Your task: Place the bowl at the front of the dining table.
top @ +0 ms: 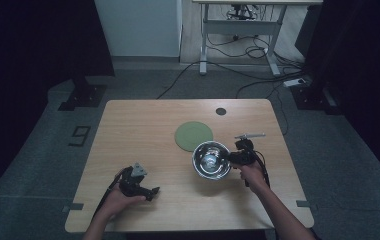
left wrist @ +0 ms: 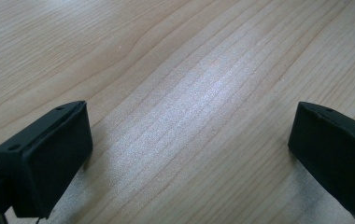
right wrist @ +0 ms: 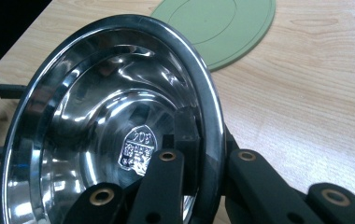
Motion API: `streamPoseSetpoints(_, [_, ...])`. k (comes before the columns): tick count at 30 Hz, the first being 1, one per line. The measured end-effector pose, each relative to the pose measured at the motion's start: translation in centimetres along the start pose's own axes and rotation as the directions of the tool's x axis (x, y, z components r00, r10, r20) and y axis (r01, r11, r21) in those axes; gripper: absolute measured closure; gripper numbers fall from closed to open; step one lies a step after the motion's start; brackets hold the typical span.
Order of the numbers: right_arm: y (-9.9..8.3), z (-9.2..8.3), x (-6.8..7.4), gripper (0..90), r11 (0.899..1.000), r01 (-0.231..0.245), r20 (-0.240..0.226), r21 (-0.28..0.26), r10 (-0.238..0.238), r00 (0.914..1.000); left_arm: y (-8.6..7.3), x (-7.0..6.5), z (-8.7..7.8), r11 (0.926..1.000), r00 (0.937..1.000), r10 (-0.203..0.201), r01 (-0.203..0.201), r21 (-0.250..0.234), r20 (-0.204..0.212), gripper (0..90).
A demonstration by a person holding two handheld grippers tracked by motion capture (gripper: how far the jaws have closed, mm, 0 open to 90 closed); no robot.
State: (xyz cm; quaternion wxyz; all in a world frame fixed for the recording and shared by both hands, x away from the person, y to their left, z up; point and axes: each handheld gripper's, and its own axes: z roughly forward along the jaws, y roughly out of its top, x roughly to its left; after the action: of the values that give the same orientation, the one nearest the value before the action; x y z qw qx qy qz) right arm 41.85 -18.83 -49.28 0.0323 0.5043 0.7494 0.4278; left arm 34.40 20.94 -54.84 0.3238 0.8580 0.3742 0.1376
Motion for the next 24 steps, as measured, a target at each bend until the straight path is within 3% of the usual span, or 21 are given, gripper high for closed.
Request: streamPoseSetpoints(24, [1.2, 0.9, 0.0, 87.0, 0.999, -0.028, 0.003, -0.028, 0.028, 0.9996, 0.0, 0.0, 0.0, 1.0000, 1.0000, 0.000, 0.000, 0.000, 0.000, 0.0])
